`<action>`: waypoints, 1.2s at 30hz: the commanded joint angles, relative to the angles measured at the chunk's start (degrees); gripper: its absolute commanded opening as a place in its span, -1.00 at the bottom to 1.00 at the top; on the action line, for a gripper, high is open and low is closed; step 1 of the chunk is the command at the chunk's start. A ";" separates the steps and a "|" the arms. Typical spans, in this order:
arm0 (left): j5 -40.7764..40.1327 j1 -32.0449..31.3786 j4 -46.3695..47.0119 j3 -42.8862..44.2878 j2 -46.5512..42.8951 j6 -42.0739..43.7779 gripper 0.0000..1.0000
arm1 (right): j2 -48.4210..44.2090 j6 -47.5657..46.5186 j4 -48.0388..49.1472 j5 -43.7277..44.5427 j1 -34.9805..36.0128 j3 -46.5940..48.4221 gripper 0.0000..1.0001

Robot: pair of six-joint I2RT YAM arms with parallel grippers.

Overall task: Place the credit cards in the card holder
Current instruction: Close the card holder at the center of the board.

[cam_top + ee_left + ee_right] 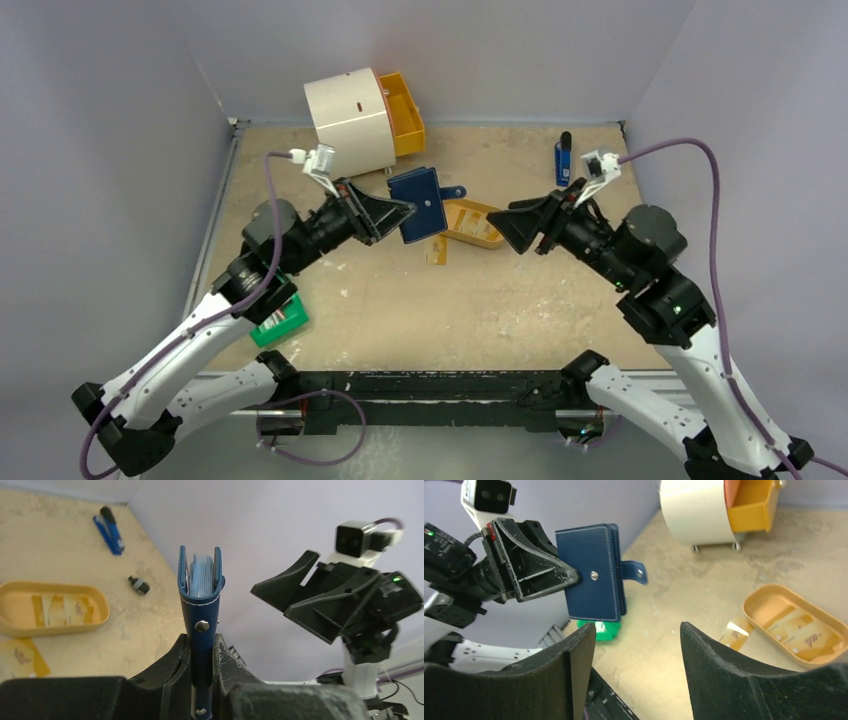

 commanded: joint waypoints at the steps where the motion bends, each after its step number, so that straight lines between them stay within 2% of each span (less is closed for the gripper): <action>1: 2.55 -0.13 -1.60 -1.00 2.80 -0.45 -1.00 | 4.84 -2.50 -4.53 1.63 0.04 1.75 0.28; 7: 4.14 -0.11 -1.31 -2.22 2.45 0.33 -1.00 | 5.85 0.89 4.52 -3.67 0.07 -3.58 0.19; 12: 4.44 -0.14 -3.02 -2.88 1.26 1.79 -1.00 | 4.92 -0.41 11.97 -10.32 0.08 -7.18 0.17; 15: 4.99 -0.15 -3.09 -2.97 0.67 2.18 -1.00 | 5.98 -2.08 12.16 -10.74 0.05 -6.73 0.13; 19: 5.63 -0.10 -2.21 -3.19 0.46 1.84 -1.00 | 6.11 -1.43 10.09 -9.09 0.04 -6.53 -0.07; 23: 6.30 -0.12 -0.74 -3.79 0.22 0.77 -1.00 | 4.82 0.76 9.17 -5.47 0.04 -6.82 -0.14; 27: 6.73 -0.14 -0.65 -4.18 -0.33 0.54 -1.00 | 5.88 2.03 8.79 -6.13 0.08 -6.66 -0.17; 31: 7.19 -0.10 1.57 -4.53 -0.89 0.15 -1.00 | 6.82 2.90 8.86 -5.69 0.04 -6.75 -0.31; 36: 7.21 -0.14 1.64 -4.87 -1.87 0.03 -1.00 | 7.20 2.92 8.19 -5.90 0.05 -6.62 -0.31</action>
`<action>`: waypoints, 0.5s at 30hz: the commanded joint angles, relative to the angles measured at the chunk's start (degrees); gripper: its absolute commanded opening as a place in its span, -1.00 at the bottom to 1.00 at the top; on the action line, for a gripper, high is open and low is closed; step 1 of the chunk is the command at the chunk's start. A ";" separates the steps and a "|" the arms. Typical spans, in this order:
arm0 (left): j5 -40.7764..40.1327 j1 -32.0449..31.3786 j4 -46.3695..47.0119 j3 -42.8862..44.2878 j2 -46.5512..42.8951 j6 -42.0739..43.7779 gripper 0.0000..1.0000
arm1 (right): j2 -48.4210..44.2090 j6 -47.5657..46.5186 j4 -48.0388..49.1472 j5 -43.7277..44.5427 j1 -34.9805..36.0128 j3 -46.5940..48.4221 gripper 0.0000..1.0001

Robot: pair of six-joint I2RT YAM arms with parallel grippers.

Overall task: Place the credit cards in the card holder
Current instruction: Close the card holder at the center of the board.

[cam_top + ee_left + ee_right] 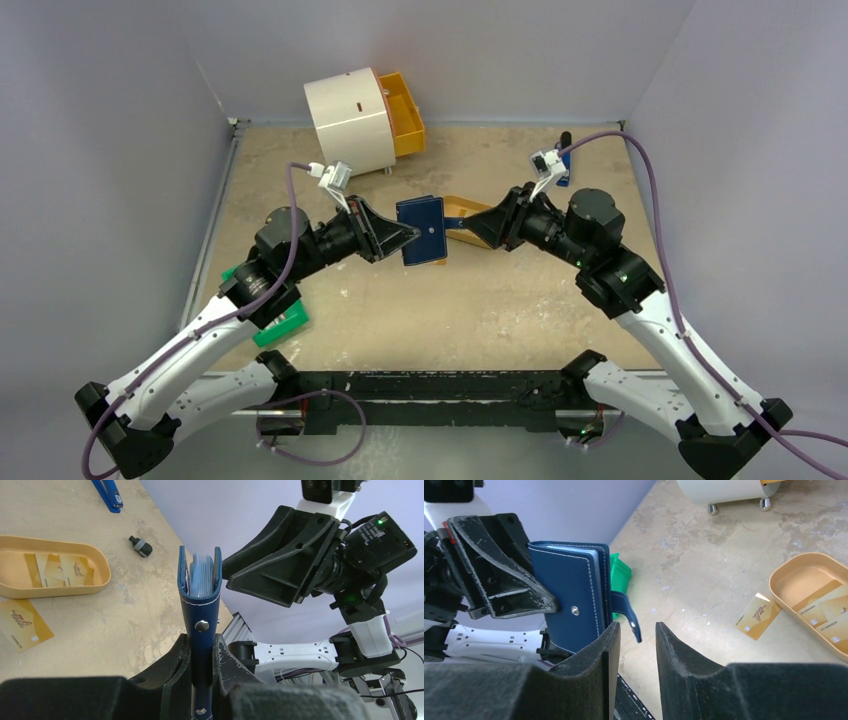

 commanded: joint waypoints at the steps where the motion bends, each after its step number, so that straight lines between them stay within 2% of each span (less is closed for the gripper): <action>1: 1.12 -0.16 5.33 -0.13 -2.07 -0.70 -1.00 | -0.20 0.54 1.25 0.18 0.04 0.96 -0.31; 7: 1.12 -0.12 5.59 -0.41 -2.38 -0.82 -1.00 | -0.05 0.98 1.83 -1.78 0.04 0.71 -0.35; 15: 1.19 -0.14 5.77 -0.37 -2.56 -0.97 -1.00 | 0.68 1.49 3.28 -4.09 0.05 0.63 -0.61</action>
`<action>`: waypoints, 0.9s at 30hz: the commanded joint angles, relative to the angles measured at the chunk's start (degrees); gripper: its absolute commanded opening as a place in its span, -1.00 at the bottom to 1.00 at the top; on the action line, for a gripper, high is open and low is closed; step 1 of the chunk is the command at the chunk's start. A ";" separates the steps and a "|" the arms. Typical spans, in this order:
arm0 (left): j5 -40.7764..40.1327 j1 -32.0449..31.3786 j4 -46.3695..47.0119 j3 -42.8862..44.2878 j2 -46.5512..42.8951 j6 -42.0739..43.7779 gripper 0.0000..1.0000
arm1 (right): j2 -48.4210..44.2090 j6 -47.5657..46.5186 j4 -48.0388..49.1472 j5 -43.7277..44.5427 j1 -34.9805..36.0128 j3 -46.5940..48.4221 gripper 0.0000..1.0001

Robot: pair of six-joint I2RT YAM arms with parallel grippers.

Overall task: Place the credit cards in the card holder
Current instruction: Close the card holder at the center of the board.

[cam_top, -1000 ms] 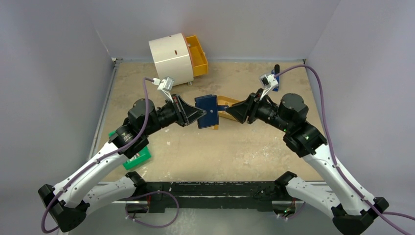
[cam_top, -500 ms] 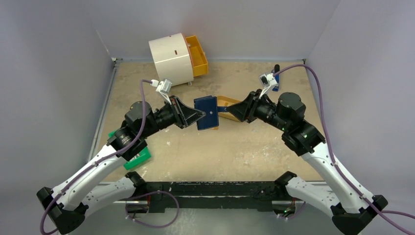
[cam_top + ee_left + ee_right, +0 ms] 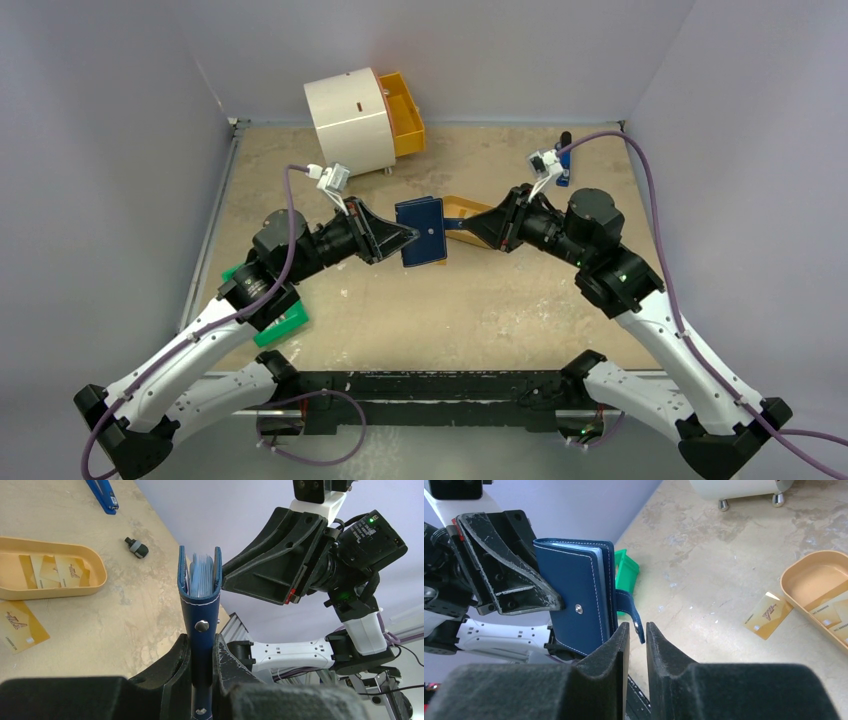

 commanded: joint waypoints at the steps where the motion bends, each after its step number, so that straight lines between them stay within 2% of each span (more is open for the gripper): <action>1: 0.82 -0.11 4.81 0.54 -1.27 -0.50 -1.00 | 0.45 0.79 3.33 -2.75 0.02 0.61 -0.63; 13: 0.82 -0.17 5.13 0.47 -1.30 -0.52 -1.00 | 0.54 0.70 3.25 -3.77 0.02 0.96 -0.91; 15: 0.58 -0.10 4.76 0.44 -1.30 -0.33 -1.00 | 0.25 0.48 3.20 -3.99 0.02 1.05 -0.90; 19: 0.49 -0.11 4.80 0.34 -1.27 -0.25 -1.00 | 0.21 0.37 2.38 -4.52 0.02 1.68 -0.54; 20: 0.46 -0.17 4.85 0.44 -1.23 -0.20 -1.00 | 0.21 0.39 2.23 -4.49 0.02 1.75 -0.51; 27: 0.36 -0.12 4.68 0.22 -1.31 -0.24 -1.00 | -1.04 0.59 3.00 -3.81 0.02 1.11 -0.69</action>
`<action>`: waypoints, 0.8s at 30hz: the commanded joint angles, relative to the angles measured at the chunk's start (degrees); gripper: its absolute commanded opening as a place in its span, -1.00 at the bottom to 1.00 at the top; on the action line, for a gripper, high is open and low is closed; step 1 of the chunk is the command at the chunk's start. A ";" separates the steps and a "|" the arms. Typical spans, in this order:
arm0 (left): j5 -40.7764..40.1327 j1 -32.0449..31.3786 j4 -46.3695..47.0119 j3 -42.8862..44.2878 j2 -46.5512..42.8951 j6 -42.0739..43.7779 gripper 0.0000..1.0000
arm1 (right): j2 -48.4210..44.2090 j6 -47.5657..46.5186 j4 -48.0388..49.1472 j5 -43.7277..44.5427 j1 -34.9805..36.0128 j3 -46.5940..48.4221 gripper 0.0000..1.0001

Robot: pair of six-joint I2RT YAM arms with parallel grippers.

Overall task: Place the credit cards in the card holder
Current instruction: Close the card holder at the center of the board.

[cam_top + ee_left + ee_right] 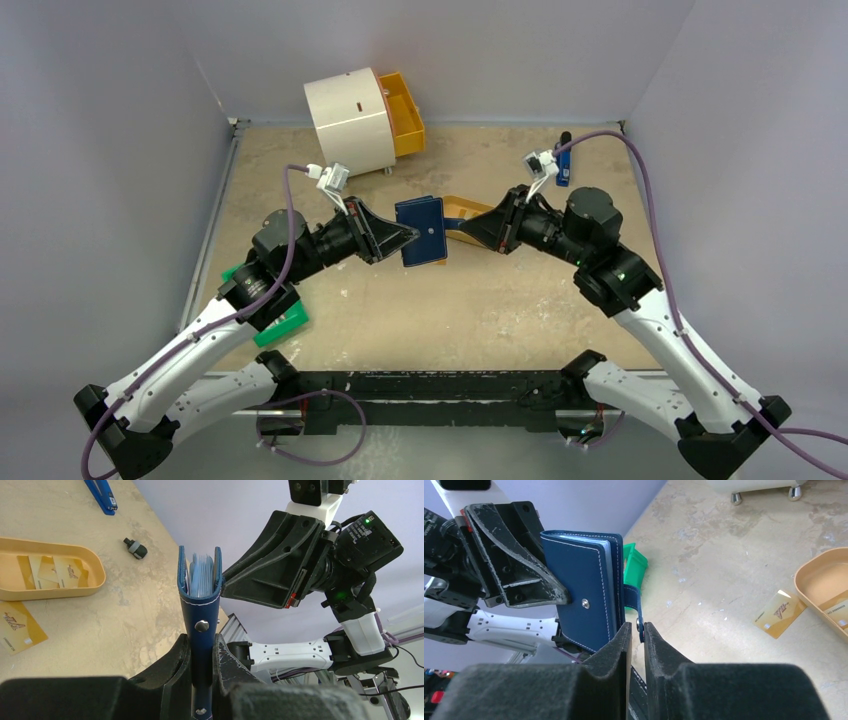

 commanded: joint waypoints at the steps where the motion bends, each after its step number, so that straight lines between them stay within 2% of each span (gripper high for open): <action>1: 0.29 -0.12 4.33 0.17 -1.25 0.23 -1.00 | -1.84 0.00 2.91 -0.94 0.06 0.99 -0.67; 3: 0.25 -0.15 4.33 0.22 -1.20 0.16 -1.00 | -2.06 0.16 3.12 -0.89 0.04 0.88 -0.60; 6: 0.29 -0.15 4.48 0.26 -1.21 0.15 -1.00 | -2.13 0.32 3.16 -0.87 0.08 0.88 -0.59; 12: 0.25 -0.15 4.80 0.30 -1.13 0.04 -1.00 | -1.51 0.21 3.17 -2.08 0.11 1.22 -0.82; 24: 0.56 -0.10 5.10 0.38 -0.75 -0.01 -1.00 | -0.14 -0.25 3.05 -4.02 0.04 2.08 -1.00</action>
